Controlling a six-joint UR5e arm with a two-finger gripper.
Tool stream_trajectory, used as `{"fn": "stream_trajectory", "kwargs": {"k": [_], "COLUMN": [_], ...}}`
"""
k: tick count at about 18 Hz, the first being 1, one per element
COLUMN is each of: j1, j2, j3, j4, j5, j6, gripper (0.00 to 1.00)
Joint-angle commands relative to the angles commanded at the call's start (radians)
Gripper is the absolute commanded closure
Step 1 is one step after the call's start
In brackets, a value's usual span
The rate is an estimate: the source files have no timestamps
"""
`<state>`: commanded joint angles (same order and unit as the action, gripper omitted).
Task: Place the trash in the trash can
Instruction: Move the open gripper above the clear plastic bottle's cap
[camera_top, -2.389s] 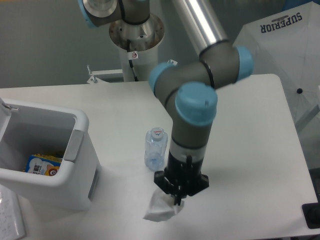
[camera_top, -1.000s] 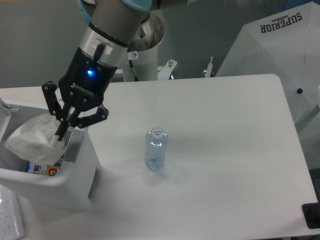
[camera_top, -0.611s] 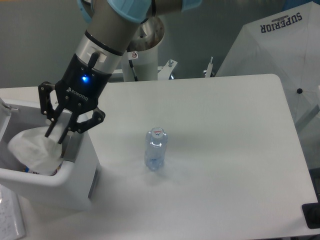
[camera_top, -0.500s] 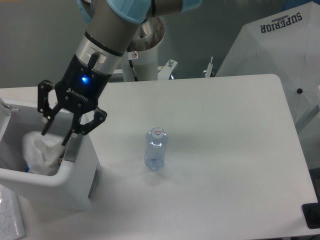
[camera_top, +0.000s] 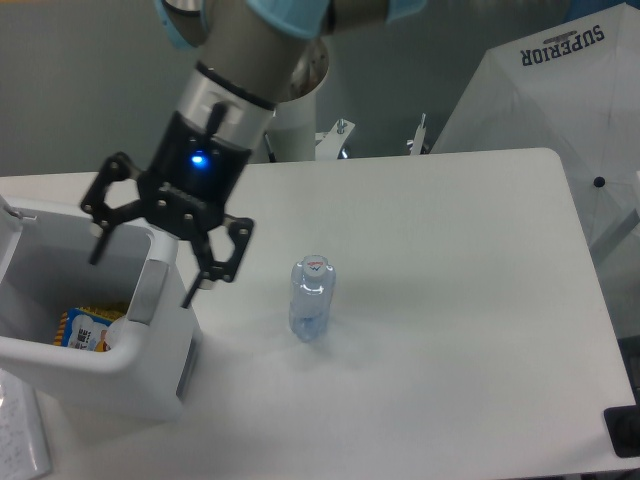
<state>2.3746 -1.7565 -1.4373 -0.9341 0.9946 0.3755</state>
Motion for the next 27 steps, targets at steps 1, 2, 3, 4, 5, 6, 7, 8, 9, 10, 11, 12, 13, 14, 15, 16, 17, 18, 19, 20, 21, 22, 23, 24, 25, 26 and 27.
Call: {"fn": "stream_trajectory", "kwargs": {"k": [1,2,3,4,5,6,7,8,9,10,11,12,13,14,15,16,17,18,19,20,21,22,23,24,25,26,27], "j1": [0.000,-0.003,-0.005,-0.006,-0.008,-0.008,-0.008,-0.006,-0.005,-0.002,0.000,0.008,0.012,0.012,0.012,0.014,0.017,0.023,0.026,0.028,0.026,0.028,0.028,0.028,0.028,0.028,0.025], "j2": [0.012,0.026,0.028,0.025,0.020,0.017,0.014,0.008,0.005,-0.001,-0.003,-0.003,-0.005,-0.006,-0.009,-0.012,-0.012,-0.017,-0.030,-0.044,-0.052,-0.054,-0.054,-0.054,-0.054,-0.054,-0.054], "j3": [-0.008,-0.018,-0.022,-0.023,-0.026,-0.028,-0.029,-0.037,-0.043,-0.049,-0.051,-0.051,-0.048,-0.049,-0.051,-0.052,-0.052,-0.052,-0.052,-0.052,-0.054,-0.054,-0.052,-0.051,-0.051,-0.054,-0.057], "j4": [-0.009,-0.009,-0.009,-0.011,-0.012,-0.017,-0.020,-0.034,-0.043,-0.045,-0.051,-0.058,-0.069,-0.080,-0.087,-0.097,-0.106,-0.113,-0.118,-0.126,-0.136,-0.149,-0.169,-0.192,-0.216,-0.238,-0.253], "j5": [0.124,0.203,0.267,0.309,0.328,0.332,0.332,0.332,0.334,0.334,0.334,0.332,0.334,0.334,0.334,0.337,0.349,0.360,0.377,0.401,0.430,0.453,0.464,0.466,0.472,0.484,0.508], "j6": [0.020,0.028,0.036,0.055,0.080,0.103,0.118,0.135,0.158,0.175,0.180,0.180,0.180,0.180,0.180,0.180,0.181,0.181,0.181,0.183,0.183,0.183,0.183,0.183,0.183,0.189,0.218], "gripper": [0.00,0.00,0.00,0.00,0.00,0.00,0.00,0.00,0.00,0.00,0.00,0.00,0.00,0.00,0.00,0.00,0.00,0.00,0.00,0.00,0.00,0.00,0.00,0.00,0.00,0.00,0.00]}}
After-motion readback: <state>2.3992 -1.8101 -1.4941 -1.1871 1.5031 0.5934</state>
